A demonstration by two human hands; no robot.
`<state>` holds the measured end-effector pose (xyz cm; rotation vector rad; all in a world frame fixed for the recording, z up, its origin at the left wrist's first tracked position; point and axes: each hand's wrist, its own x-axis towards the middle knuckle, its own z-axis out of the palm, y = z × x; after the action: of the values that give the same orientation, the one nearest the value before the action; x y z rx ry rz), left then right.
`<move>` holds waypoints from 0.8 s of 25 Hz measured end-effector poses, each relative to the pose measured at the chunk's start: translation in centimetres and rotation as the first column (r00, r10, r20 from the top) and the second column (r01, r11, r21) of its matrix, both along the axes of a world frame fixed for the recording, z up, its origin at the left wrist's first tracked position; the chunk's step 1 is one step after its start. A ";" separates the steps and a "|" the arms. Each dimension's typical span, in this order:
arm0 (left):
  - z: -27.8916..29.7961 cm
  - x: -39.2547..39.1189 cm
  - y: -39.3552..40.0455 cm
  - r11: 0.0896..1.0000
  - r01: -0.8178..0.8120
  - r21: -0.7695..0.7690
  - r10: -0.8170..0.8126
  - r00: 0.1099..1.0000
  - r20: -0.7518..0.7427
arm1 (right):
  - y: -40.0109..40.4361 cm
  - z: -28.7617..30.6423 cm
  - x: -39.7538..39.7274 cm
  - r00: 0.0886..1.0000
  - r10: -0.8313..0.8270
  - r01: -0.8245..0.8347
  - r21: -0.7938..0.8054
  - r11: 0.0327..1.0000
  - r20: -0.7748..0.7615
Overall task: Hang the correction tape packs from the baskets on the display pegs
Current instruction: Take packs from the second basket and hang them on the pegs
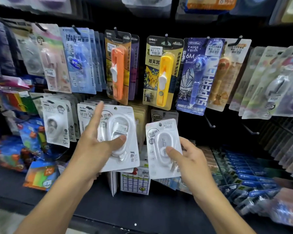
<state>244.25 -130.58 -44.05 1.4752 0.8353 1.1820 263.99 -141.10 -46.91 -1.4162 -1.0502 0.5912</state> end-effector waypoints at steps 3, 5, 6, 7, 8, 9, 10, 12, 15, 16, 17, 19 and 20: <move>-0.4 0.3 -0.1 1.000 0.002 -0.005 -0.002 0.999 0.032 | 0.9 -0.6 -0.7 0.997 -0.078 0.078 0.010 0.997 -0.015; -0.6 0.4 -0.1 0.999 -0.029 -0.033 0.030 0.999 0.033 | 1.3 -0.4 -0.6 0.985 -0.158 0.160 0.037 0.986 -0.065; -0.6 0.4 0.0 0.998 -0.036 -0.052 0.038 0.998 0.041 | 1.3 -0.4 -0.3 0.982 -0.180 0.183 0.051 0.982 -0.058; -0.5 0.4 0.0 0.997 -0.039 -0.068 0.043 0.997 0.057 | 1.2 -0.4 -0.2 0.983 -0.180 0.182 0.057 0.982 -0.044; -0.4 0.3 0.1 0.996 -0.040 -0.077 0.046 0.996 0.077 | 1.2 -0.3 0.0 0.985 -0.171 0.172 0.040 0.984 -0.038; -0.3 0.3 0.2 0.995 -0.038 -0.088 0.045 0.995 0.087 | 1.4 -0.2 0.3 0.980 -0.164 0.165 -0.002 0.986 -0.110; -0.3 0.4 0.2 0.994 -0.028 -0.104 0.038 0.995 0.094 | 1.5 -0.1 0.5 0.963 -0.148 0.139 -0.056 0.989 -0.226; -0.3 0.6 0.0 0.989 0.006 -0.150 0.013 0.992 0.123 | 1.2 -0.4 0.9 0.907 -0.155 0.116 -0.121 0.986 -0.392; -0.4 1.4 -0.6 0.968 0.131 -0.214 -0.092 0.979 0.184 | 0.7 -0.7 -0.1 0.932 -0.061 0.055 -0.027 0.998 -0.358; -0.5 1.7 -0.9 0.961 0.165 -0.220 -0.129 0.977 0.170 | 0.8 -0.7 -0.8 0.930 0.065 -0.053 0.042 0.998 -0.361; -0.7 2.1 -1.0 0.953 0.197 -0.231 -0.166 0.975 0.149 | 1.0 -0.7 -1.5 0.933 0.158 -0.138 0.085 0.987 -0.324; -1.1 2.6 -1.2 0.921 0.272 -0.279 -0.247 0.961 0.124 | 1.6 -0.4 -2.4 0.955 0.163 -0.142 0.100 0.985 -0.247; -1.2 2.8 -1.4 0.901 0.302 -0.311 -0.280 0.953 0.116 | 1.9 -0.1 -2.6 0.955 0.131 -0.106 0.107 0.989 -0.266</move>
<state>247.03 -132.00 -45.27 1.2280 0.6956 0.8198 261.41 -139.21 -47.00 -1.1591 -0.9331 0.7922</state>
